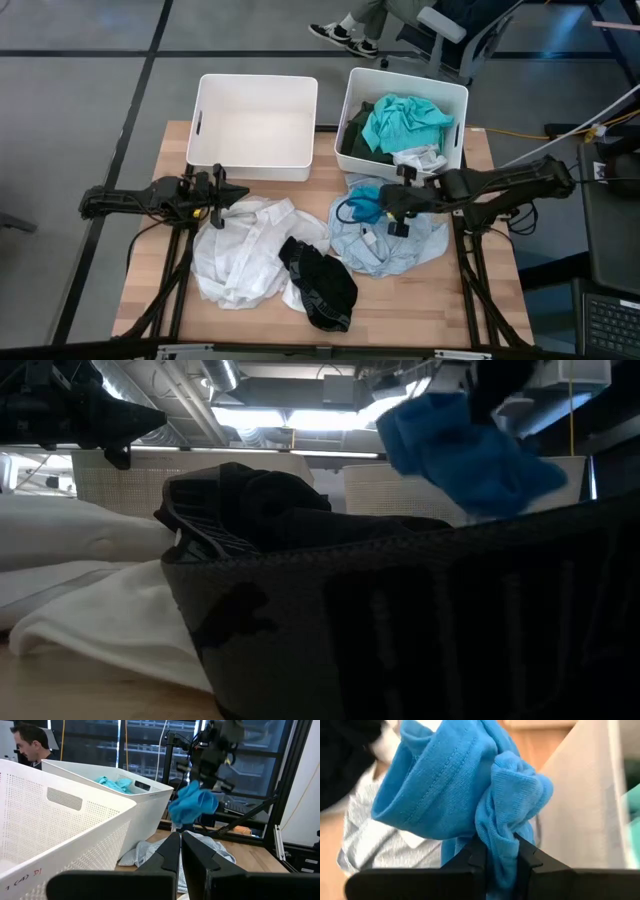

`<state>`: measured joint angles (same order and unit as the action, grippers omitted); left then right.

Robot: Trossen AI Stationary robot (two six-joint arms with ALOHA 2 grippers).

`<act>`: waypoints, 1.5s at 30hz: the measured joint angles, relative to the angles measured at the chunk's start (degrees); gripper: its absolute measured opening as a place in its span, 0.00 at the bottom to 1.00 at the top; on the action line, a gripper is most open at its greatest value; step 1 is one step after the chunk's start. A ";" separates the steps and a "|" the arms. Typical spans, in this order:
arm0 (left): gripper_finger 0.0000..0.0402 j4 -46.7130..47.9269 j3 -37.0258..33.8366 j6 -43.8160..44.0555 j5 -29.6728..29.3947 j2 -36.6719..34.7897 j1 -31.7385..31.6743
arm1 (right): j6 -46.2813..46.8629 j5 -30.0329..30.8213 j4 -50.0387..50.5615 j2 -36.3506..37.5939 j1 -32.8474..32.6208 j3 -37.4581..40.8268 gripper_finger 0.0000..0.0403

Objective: Sort clothes
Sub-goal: Put the blue shorts into the right white bin

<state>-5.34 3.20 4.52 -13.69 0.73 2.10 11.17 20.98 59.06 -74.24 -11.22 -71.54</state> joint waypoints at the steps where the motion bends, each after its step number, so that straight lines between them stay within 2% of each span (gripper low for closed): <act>1: 0.02 -0.01 0.00 0.00 0.00 0.00 0.00 | -1.15 0.33 0.02 0.00 0.00 -1.20 0.11; 7: 0.02 -0.01 0.00 0.01 0.00 0.00 -0.01 | -7.10 4.52 -0.05 0.00 0.00 -8.76 0.11; 13: 0.02 -0.01 0.00 0.01 0.00 0.00 -0.01 | -13.32 14.30 -0.12 0.00 0.41 -16.54 0.11; 19: 0.02 -0.01 0.00 0.01 -0.01 0.00 0.00 | -16.28 22.84 0.25 0.00 5.60 -22.56 0.11; 22: 0.02 -0.01 0.00 0.01 0.00 0.00 0.01 | -16.63 24.54 1.96 0.07 10.00 -23.84 0.11; 27: 0.02 -0.01 0.00 0.01 -0.01 0.00 0.00 | -16.14 22.56 6.76 0.15 19.78 -23.27 0.12; 34: 0.02 0.01 0.00 0.01 0.00 0.00 -0.01 | -15.51 12.58 8.85 0.15 31.61 -17.91 0.12; 39: 0.02 -0.01 0.00 0.01 0.00 0.00 0.00 | -15.24 8.10 8.09 0.15 36.47 -11.94 0.12; 45: 0.02 0.00 0.00 0.01 0.00 0.00 -0.01 | -14.53 6.40 5.77 0.15 39.13 -4.84 0.12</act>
<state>-5.34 3.20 4.54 -13.69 0.73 2.09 -3.36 27.38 64.84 -74.08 27.91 -76.39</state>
